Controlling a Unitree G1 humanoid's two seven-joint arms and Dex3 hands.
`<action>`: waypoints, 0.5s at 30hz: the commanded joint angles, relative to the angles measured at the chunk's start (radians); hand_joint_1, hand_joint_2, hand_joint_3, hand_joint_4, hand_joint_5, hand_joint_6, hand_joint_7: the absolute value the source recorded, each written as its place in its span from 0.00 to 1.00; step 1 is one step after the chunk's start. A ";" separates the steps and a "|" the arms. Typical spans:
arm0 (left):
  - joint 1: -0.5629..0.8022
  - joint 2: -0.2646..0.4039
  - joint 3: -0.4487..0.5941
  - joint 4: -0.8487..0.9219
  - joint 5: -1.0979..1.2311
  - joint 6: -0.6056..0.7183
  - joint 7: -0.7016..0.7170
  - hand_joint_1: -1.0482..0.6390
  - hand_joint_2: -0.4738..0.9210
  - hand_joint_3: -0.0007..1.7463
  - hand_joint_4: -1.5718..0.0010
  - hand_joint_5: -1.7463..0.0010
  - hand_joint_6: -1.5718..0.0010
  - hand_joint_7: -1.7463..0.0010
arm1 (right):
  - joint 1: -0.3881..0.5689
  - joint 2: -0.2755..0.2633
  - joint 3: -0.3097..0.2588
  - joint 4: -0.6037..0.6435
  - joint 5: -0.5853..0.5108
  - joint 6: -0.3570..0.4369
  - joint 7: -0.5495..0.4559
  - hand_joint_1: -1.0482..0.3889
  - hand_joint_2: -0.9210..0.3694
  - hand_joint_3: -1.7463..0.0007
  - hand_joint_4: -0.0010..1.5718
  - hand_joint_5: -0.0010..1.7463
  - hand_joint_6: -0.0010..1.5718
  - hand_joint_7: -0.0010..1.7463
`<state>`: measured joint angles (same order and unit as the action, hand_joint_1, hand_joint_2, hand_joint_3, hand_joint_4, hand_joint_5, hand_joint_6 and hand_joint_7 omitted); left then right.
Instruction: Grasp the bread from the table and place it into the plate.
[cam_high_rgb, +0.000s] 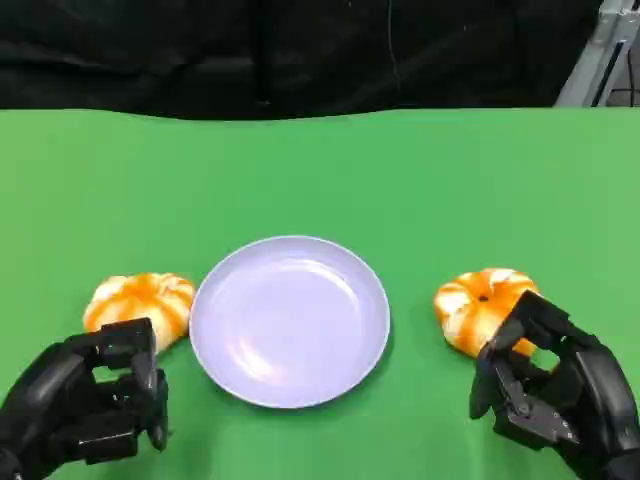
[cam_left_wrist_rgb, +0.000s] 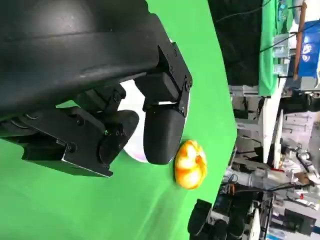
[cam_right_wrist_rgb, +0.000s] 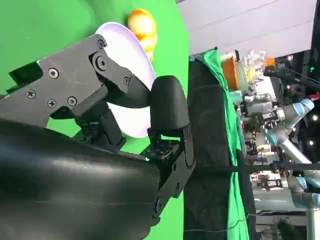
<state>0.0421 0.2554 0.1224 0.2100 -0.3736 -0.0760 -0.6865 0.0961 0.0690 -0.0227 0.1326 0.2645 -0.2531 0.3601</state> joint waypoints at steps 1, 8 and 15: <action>-0.006 0.010 0.006 0.006 0.004 -0.009 -0.006 0.73 0.87 0.62 0.43 0.00 0.50 0.00 | 0.002 -0.008 -0.005 -0.009 0.006 -0.004 -0.006 0.64 0.25 0.37 0.53 1.00 0.39 1.00; -0.004 0.012 0.005 0.001 0.008 -0.006 -0.002 0.72 0.86 0.62 0.43 0.00 0.50 0.00 | 0.002 -0.006 -0.005 -0.007 0.003 -0.008 -0.010 0.64 0.25 0.37 0.53 1.00 0.39 1.00; -0.001 -0.007 0.013 -0.002 0.037 -0.061 0.044 0.74 0.85 0.64 0.49 0.00 0.52 0.05 | 0.001 -0.009 -0.006 -0.007 0.006 -0.003 -0.006 0.64 0.25 0.37 0.53 1.00 0.39 1.00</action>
<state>0.0422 0.2525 0.1230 0.2104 -0.3729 -0.0872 -0.6827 0.0961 0.0693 -0.0227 0.1325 0.2638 -0.2530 0.3560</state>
